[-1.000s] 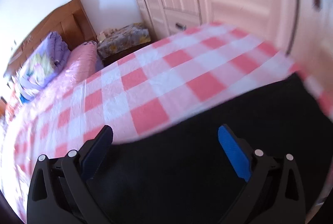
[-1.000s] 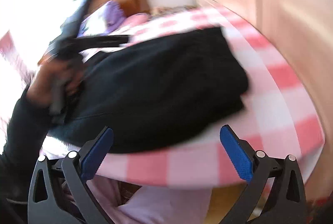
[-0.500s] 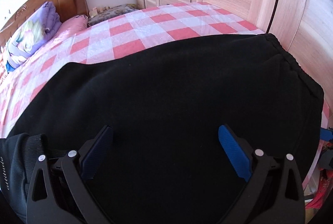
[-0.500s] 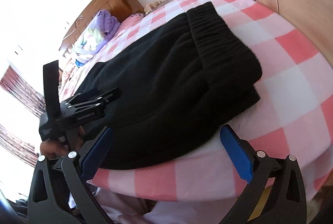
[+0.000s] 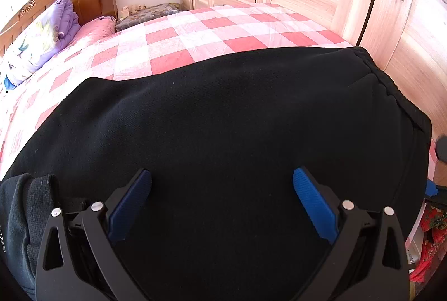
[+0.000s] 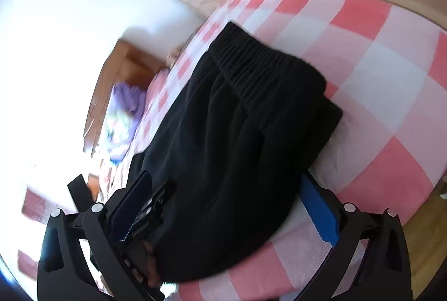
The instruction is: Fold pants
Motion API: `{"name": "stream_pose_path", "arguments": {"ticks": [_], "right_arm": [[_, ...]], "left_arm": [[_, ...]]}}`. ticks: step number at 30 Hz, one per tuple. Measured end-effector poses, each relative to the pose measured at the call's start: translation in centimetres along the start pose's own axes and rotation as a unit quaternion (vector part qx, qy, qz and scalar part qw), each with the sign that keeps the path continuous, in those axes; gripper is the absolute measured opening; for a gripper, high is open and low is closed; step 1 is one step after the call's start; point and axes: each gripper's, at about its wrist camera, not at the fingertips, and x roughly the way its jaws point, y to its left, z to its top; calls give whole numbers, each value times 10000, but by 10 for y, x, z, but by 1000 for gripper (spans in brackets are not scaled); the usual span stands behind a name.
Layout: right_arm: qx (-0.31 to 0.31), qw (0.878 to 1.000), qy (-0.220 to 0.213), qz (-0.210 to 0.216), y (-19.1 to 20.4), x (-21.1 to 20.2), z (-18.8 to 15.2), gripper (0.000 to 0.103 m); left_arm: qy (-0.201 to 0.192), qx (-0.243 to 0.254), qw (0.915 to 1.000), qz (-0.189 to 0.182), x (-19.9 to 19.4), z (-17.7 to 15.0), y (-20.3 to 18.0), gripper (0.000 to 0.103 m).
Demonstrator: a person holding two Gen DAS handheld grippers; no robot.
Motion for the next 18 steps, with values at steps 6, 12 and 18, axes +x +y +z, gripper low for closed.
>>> {"name": "stream_pose_path", "arguments": {"ticks": [6,12,18], "right_arm": [[-1386,9873,261,-725,31,15,-18,99],[-1162,9912,175,-615,31,24,-4,92],[-1485,9878,-357,-298,21,10,-27,36]], "left_arm": [[-6,-29,10000,-54,-1,0,1,101],[-10,-44,10000,-64,-1,0,1,101],[-24,-69,9999,-94,-1,0,2,101]]}}
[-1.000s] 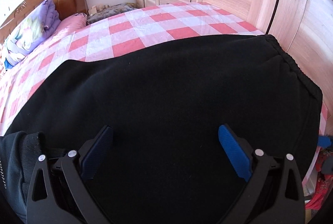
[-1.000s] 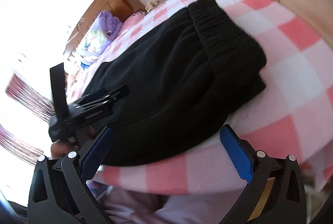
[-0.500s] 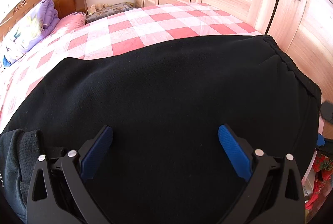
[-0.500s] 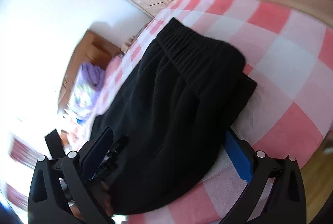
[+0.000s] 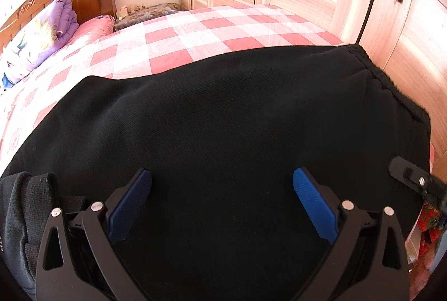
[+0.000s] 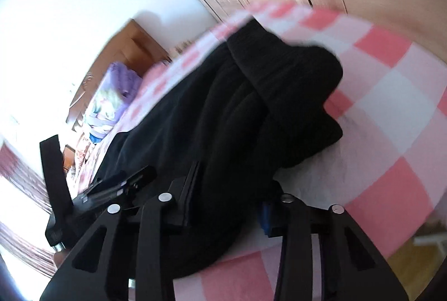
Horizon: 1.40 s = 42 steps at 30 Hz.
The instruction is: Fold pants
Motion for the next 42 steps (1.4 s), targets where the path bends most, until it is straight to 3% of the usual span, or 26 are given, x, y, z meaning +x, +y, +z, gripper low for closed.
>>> {"name": "stream_pose_path", "arguments": {"ticks": [4,8,10,15,16,18,19,21,26,28,29,31,33,37,38,39,40,41,42], "right_arm": [[-1233,9900,-451,-514,29,-7,-8,35],[-2328,9642,-765,-1011,62,-4,-16,35],[-2804,9482,-883,-1209,78,0,-20,35],[-4044,8935,-1067,-1633,117,11,-39,35],[-4242,8832,-1088,-1678,124,14,-43,35],[-4531,8673,-1069,-1762,133,17,-51,35],[-4591,8641,-1068,-1766,136,18,-52,35],[-4699,8581,-1083,-1764,138,20,-54,35],[-4883,8494,-1082,-1687,148,23,-58,35],[-4909,8478,-1093,-1682,152,23,-62,35],[-4909,8477,-1094,-1685,153,22,-63,35],[-4898,8483,-1103,-1682,152,21,-62,35],[-4918,8470,-1121,-1679,151,19,-64,35],[-4930,8464,-1132,-1668,152,18,-66,35],[-4931,8465,-1125,-1659,152,17,-67,35],[-4934,8467,-1114,-1653,152,17,-67,35],[-4932,8475,-1082,-1636,151,17,-68,35],[-4915,8480,-1075,-1663,150,16,-68,37],[-4899,8477,-1115,-1701,149,14,-69,48]], "left_arm": [[120,-43,9997,-232,-2,5,3,101],[247,-323,9886,-1452,-20,32,6,101],[305,-256,9785,-2024,-33,61,0,101],[918,285,9575,-2719,-46,124,-30,101],[1105,492,9566,-2651,-46,132,-41,101],[1283,1099,9614,-2173,-49,144,-67,101],[1239,1344,9632,-1971,-53,149,-78,101],[1274,1911,9580,-1720,-61,153,-103,101],[1586,3343,9210,-1215,-65,135,-168,101],[1781,3831,9058,-311,-47,122,-183,101],[1819,4013,8970,352,-33,118,-183,101],[1961,4094,8869,851,-17,116,-177,101],[2217,4019,8853,749,-7,116,-171,101],[2756,4134,8659,577,16,100,-167,101],[2820,4152,8633,519,19,95,-167,96],[2834,4162,8626,490,21,92,-169,64],[2772,4169,8640,534,22,91,-170,52],[2654,4161,8678,580,20,91,-169,31],[2607,4065,8746,426,17,94,-166,28]]}}
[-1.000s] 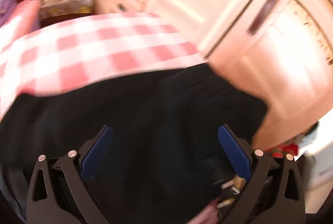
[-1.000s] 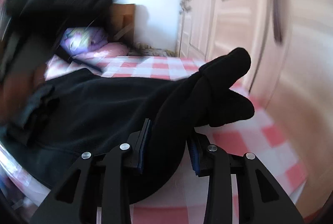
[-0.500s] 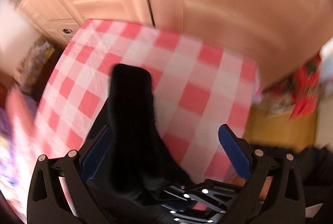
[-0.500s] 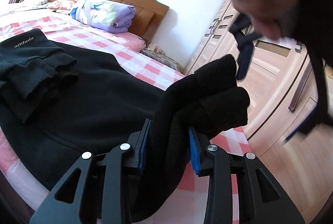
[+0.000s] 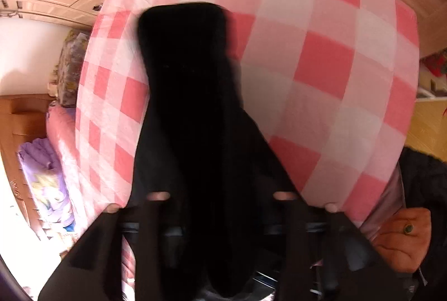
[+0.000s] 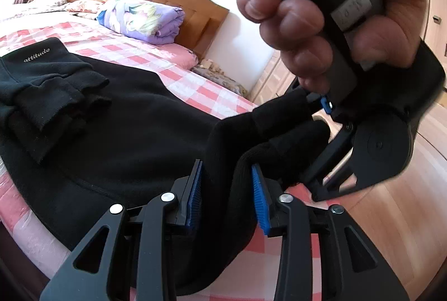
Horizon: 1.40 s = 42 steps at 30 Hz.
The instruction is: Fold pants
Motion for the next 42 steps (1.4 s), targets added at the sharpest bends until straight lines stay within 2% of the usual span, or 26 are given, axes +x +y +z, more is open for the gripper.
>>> {"name": "stream_pose_path", "arguments": {"ticks": [1,2,3,4,6,11,14,19,25,28,29,31,32,34,35,36,37,38,40,41,42], "right_arm": [[10,10000,-11,97,-1,-3,0,60],[18,9998,-46,200,-2,-6,-1,93],[9,9997,-166,153,-3,-14,-3,98],[-8,9996,-266,77,-3,-21,-6,98],[142,9992,-242,277,-9,-31,-14,98],[839,9940,208,664,-28,-31,-28,98],[775,9938,234,764,-20,-30,-18,98],[596,9931,206,986,8,-28,3,98],[608,9938,154,918,35,-17,39,98],[-161,9989,317,294,66,-6,48,98],[-468,9984,307,32,75,-4,47,98],[-736,9966,250,-255,80,-5,41,98],[-732,9966,247,-274,79,-6,40,98],[-642,9973,238,-249,74,-8,38,98],[-623,9976,221,-221,74,-8,38,98],[-642,9975,207,-204,75,-8,38,98],[-701,9972,206,-162,78,-8,38,98],[-747,9969,216,-115,83,-5,39,98],[-907,9957,204,-52,94,-6,38,98],[-988,9949,194,-74,99,-6,38,98],[-1069,9940,195,-121,102,-6,36,98]], "left_arm": [[-113,-27,9999,-61,-3,-2,2,27],[-244,-113,9996,-130,-7,-6,7,27],[-309,-199,9991,-195,-9,-9,11,27],[-365,-265,9987,-216,-10,-13,15,27],[-501,-423,9974,-299,-17,-20,21,27],[-915,-908,9888,-750,-41,-44,37,27],[-1190,-1268,9789,-1077,-63,-62,45,27],[-1745,-1952,9532,-1511,-99,-117,73,26],[-2419,-2797,9108,-1836,-140,-209,103,26],[-2783,-3188,8855,-1921,-153,-260,115,26],[-2941,-3402,8715,-1959,-154,-286,122,25],[-3098,-3735,8505,-2032,-151,-328,131,23],[-3149,-3982,8361,-2080,-141,-357,136,23],[-3148,-4355,8141,-2200,-116,-396,140,22],[-3106,-4602,8006,-2254,-93,-421,141,22],[-3069,-4770,7915,-2278,-74,-437,141,22],[-3040,-5001,7763,-2340,-49,-458,142,22],[-3017,-5152,7647,-2425,-29,-472,142,21],[-2838,-5416,7493,-2544,15,-493,136,21],[-2723,-5595,7356,-2677,45,-505,131,21],[-2686,-5658,7281,-2786,60,-511,129,21]]}}
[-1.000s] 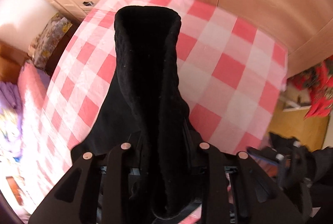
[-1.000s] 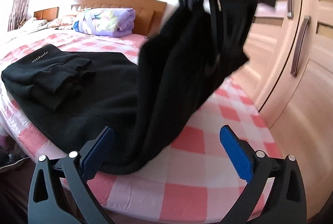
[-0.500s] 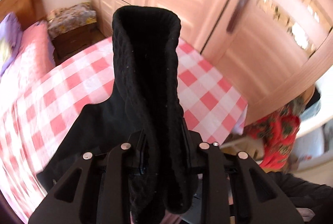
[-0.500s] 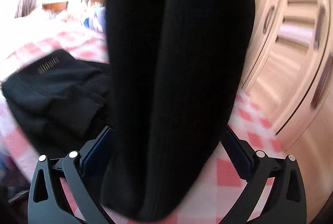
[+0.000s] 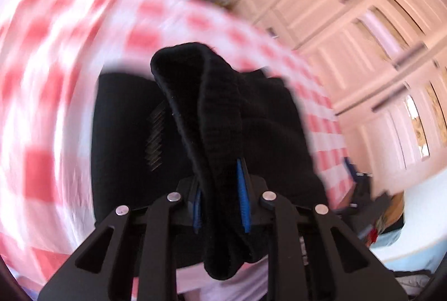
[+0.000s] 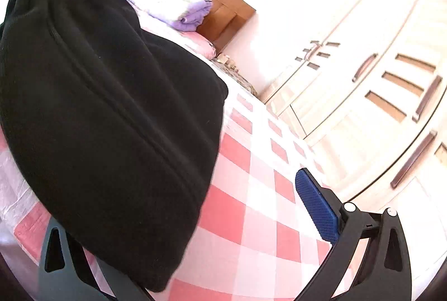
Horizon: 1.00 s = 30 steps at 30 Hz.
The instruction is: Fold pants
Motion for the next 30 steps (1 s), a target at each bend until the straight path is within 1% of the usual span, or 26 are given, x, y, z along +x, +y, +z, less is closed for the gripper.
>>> {"name": "stream_pose_path", "arguments": {"ticks": [1,3,4,5,6,8,10,12,14,15,16,18,20,21,23,24,26,29,30], "right_arm": [[-22,10000,8,-1,0,1,-1,98],[66,10000,47,47,-5,3,-2,98],[107,9999,64,33,-10,1,-4,98],[145,9999,66,-3,-13,1,-4,98],[163,9998,51,-42,-10,-1,0,98],[209,9997,-48,-152,-14,-7,3,98],[229,9995,-168,-150,-13,-13,9,98],[218,9991,-353,-103,-9,-19,17,98],[149,9986,-503,-3,-1,-22,23,98],[74,9985,-548,48,4,-25,25,98],[-36,9982,-588,92,11,-26,27,98],[-199,9981,-577,106,23,-23,26,98],[-232,9984,-497,164,25,-15,22,98],[-197,9984,-497,203,25,-17,21,98],[-190,9983,-472,270,23,-18,22,98],[-230,9981,-503,270,23,-20,23,98],[-355,9971,-619,280,27,-27,24,98],[-516,9944,-725,566,35,-36,24,98],[-572,9934,-757,645,35,-39,23,98]], "left_arm": [[12,-144,9998,-132,6,-5,14,21],[-188,-358,9978,-531,6,-12,29,21],[-265,-406,9969,-619,2,-12,33,20],[-374,-432,9962,-656,-3,-12,31,16],[-553,-363,9956,-663,-13,-11,24,14],[-767,-196,9947,-655,-31,-8,8,13],[-871,-41,9946,-563,-47,-5,-4,13],[-962,-21,9944,-430,-60,-3,-6,12],[-1068,-127,9936,-336,-71,-3,3,12],[-1118,-241,9929,-310,-77,-5,14,12],[-1112,-374,9926,-311,-78,-6,24,12],[-964,-644,9928,-287,-67,-10,45,12],[-765,-780,9939,-137,-49,-15,60,12],[-746,-879,9932,-145,-41,-18,69,12],[-840,-1056,9899,-444,-42,-23,81,12],[-882,-1062,9893,-479,-44,-26,83,12],[-1024,-944,9895,-379,-52,-33,76,12],[-1108,-948,9889,-296,-53,-41,75,13],[-1128,-994,9884,-231,-52,-45,77,19]]}}
